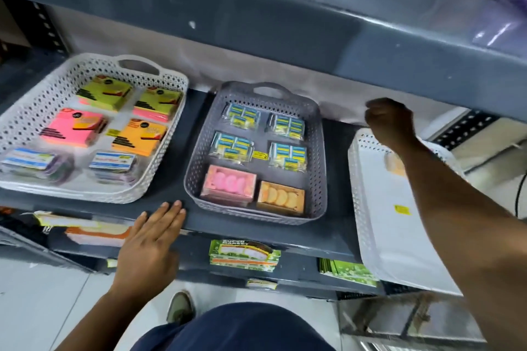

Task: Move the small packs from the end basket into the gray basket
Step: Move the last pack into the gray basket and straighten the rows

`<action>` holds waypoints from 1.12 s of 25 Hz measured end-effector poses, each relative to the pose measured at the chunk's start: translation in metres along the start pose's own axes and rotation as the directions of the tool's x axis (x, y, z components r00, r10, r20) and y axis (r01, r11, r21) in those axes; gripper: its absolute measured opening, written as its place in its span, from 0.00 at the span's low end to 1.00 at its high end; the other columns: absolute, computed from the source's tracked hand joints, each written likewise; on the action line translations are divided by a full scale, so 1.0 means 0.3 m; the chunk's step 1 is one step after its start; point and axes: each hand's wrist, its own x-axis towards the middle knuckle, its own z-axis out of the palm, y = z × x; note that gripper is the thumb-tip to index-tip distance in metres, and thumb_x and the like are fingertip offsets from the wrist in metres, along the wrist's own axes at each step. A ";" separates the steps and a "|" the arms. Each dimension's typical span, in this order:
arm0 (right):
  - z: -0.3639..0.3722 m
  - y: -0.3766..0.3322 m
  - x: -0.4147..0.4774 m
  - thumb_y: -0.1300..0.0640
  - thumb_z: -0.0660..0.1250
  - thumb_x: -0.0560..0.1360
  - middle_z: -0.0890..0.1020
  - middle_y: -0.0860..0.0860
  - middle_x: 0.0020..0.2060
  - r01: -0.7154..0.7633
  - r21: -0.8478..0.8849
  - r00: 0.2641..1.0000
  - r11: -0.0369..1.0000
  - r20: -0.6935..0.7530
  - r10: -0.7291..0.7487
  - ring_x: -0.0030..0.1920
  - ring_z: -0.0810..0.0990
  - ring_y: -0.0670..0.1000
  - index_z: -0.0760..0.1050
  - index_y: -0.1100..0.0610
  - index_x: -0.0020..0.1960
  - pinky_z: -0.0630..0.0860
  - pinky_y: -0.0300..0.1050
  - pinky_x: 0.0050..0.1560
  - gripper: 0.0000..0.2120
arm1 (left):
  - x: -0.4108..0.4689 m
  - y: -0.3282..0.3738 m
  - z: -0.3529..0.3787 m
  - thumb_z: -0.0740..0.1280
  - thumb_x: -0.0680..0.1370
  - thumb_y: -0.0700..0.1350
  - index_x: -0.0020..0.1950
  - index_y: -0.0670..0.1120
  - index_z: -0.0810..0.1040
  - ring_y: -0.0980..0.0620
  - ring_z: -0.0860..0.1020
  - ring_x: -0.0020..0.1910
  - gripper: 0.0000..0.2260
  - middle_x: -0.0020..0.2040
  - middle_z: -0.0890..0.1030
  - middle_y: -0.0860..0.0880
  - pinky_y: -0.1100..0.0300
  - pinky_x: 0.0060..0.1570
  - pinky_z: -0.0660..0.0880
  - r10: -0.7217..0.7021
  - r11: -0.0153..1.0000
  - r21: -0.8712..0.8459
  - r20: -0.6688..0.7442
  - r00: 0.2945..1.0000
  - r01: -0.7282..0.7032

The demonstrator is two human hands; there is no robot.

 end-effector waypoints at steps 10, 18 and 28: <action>-0.021 0.444 -0.145 0.63 0.66 0.66 0.81 0.56 0.53 -0.216 -0.435 0.882 0.874 0.298 0.366 0.56 0.78 0.61 0.75 0.56 0.55 0.77 0.52 0.51 0.18 | 0.055 0.091 -0.011 0.55 0.61 0.42 0.60 0.37 0.76 0.38 0.73 0.62 0.29 0.63 0.76 0.39 0.40 0.60 0.68 -0.188 0.980 0.072 0.016 0.982 0.186; 0.013 0.492 -0.156 0.54 0.66 0.65 0.76 0.54 0.58 -0.219 -0.547 0.892 0.808 0.224 0.393 0.58 0.74 0.62 0.73 0.46 0.59 0.77 0.55 0.56 0.22 | 0.046 0.104 -0.021 0.60 0.60 0.40 0.62 0.37 0.75 0.38 0.71 0.64 0.30 0.65 0.74 0.39 0.40 0.61 0.67 -0.213 0.975 0.080 0.040 0.976 0.209; -0.123 0.110 -0.206 0.50 0.72 0.61 0.83 0.53 0.47 -0.244 -0.081 0.968 0.966 0.047 0.248 0.50 0.82 0.56 0.77 0.52 0.50 0.76 0.45 0.49 0.19 | 0.062 0.120 -0.033 0.59 0.61 0.40 0.59 0.36 0.77 0.37 0.74 0.61 0.27 0.62 0.77 0.37 0.41 0.57 0.71 -0.228 0.971 0.088 0.054 0.972 0.223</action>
